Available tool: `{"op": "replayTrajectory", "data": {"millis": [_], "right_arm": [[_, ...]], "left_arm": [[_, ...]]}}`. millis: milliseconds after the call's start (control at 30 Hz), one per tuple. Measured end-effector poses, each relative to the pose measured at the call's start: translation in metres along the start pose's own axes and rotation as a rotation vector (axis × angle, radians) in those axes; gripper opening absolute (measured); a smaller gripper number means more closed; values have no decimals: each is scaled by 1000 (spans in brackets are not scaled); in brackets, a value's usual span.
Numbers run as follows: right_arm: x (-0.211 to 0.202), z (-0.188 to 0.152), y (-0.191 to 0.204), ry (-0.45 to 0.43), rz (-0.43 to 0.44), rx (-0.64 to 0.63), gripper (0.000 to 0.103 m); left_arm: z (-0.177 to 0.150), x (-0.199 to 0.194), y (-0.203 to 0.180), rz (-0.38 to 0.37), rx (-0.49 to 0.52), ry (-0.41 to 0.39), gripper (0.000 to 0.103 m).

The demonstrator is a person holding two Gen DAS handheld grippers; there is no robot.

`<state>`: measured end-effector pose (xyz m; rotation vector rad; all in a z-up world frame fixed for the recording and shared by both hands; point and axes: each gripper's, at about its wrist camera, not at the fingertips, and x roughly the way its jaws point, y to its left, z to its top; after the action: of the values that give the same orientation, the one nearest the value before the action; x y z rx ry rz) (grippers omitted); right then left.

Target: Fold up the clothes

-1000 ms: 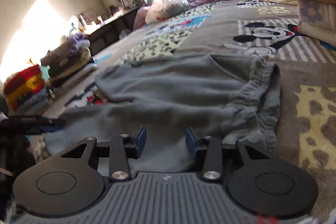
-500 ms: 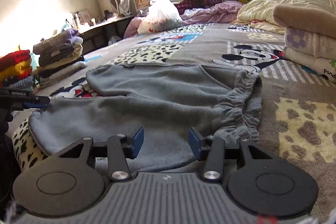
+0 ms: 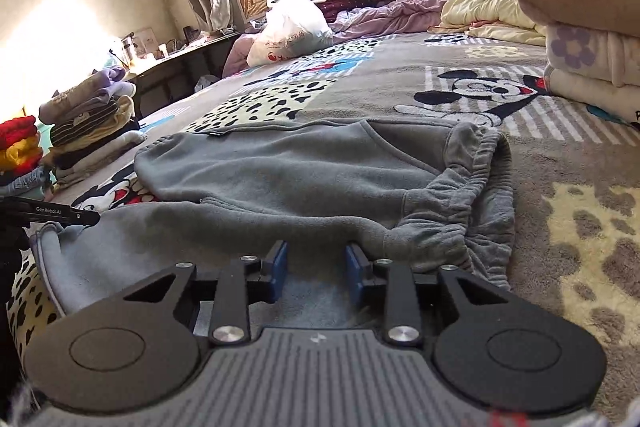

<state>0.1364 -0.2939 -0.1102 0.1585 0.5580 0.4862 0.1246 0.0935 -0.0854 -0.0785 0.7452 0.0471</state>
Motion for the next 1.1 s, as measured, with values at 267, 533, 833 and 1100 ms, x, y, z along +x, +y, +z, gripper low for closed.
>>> {"op": "replayTrajectory", "data": {"millis": [267,533,833,1100], "right_arm": [[-3,-2,34,21,125,-107,45],[5,-6,31,29,102,-82,45],[-4,-5,37,7,152,-88,45],[-9,0,26,-30,142,-33,45]], "left_arm": [[-4,4,-55,-95,129,50,25],[32,37,-48,27,10,59,27],[11,15,-96,-150,114,41,26],[45,3,-98,-170,80,-1,33]]}}
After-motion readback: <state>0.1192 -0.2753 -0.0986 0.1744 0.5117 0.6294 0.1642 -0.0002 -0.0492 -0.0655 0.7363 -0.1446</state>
